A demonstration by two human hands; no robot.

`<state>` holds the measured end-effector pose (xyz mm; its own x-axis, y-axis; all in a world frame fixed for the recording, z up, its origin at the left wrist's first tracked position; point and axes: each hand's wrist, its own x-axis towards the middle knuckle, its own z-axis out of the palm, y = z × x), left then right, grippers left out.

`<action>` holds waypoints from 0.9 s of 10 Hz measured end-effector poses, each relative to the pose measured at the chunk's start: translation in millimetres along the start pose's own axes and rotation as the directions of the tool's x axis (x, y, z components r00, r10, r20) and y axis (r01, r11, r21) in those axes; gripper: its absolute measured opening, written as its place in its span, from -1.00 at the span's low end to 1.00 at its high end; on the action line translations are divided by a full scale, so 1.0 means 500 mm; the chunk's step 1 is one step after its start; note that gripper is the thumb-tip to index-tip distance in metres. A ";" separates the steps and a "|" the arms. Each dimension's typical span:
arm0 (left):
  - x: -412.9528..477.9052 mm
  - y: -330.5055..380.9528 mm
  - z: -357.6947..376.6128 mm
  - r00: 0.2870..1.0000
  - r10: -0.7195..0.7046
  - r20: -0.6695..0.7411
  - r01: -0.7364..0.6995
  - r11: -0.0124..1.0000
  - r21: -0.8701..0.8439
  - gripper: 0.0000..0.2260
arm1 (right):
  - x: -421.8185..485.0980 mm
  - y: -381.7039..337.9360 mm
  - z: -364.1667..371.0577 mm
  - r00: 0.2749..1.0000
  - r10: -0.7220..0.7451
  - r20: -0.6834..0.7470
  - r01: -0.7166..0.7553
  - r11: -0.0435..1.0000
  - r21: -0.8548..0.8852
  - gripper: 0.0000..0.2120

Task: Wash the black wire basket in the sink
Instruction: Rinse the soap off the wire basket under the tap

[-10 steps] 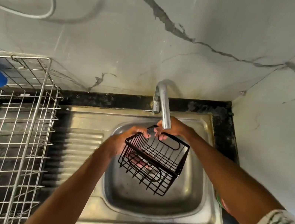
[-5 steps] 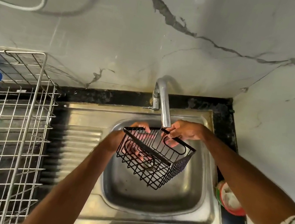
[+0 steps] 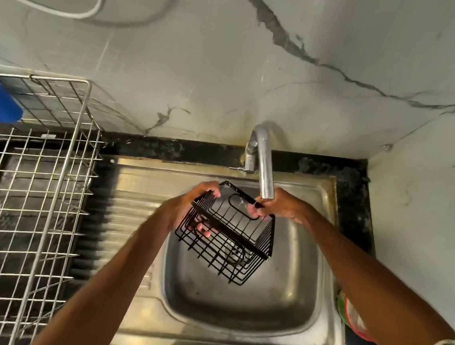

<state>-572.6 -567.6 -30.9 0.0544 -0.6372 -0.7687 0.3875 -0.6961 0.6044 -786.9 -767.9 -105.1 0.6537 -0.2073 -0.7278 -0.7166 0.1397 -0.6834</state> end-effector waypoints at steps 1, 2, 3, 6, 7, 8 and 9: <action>0.008 -0.001 -0.013 0.997 0.047 0.053 -0.051 0.995 0.081 -0.56 | -0.025 0.036 -0.036 0.988 0.093 0.123 -0.096 0.995 0.017 -0.73; -0.002 0.023 0.047 0.988 -0.148 -0.044 0.145 0.988 -0.050 -0.75 | -0.023 0.025 -0.030 0.991 0.113 0.077 -0.106 0.990 -0.088 -0.76; 0.012 0.017 0.059 0.989 -0.114 -0.093 0.115 0.993 0.006 -0.70 | -0.006 -0.012 0.003 1.000 -0.014 -0.018 0.012 0.995 -0.102 -0.65; 0.027 0.027 0.073 0.991 -0.125 -0.050 0.132 0.976 0.173 -0.36 | 0.023 -0.068 0.032 0.998 -0.057 -0.021 0.055 0.996 -0.077 -0.47; 0.029 0.029 0.069 0.993 -0.110 -0.043 0.116 0.975 0.189 -0.44 | 0.015 -0.028 0.010 0.994 0.087 0.067 -0.078 0.989 -0.128 -0.60; 0.033 0.048 0.076 0.985 -0.133 -0.106 0.142 0.987 0.079 -0.45 | 0.029 -0.003 0.010 0.983 0.185 -0.015 -0.184 0.962 -0.204 -0.49; 0.029 0.043 0.051 0.990 -0.142 -0.013 0.142 0.982 0.125 -0.28 | 0.032 -0.021 0.039 0.983 0.166 -0.072 -0.178 0.961 -0.212 -0.61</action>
<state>-586.9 -600.3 -23.6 0.0112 -0.5278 -0.8493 0.2730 -0.8155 0.5104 -764.3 -753.9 -110.9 0.5063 -0.2508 -0.8251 -0.8564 -0.0342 -0.5152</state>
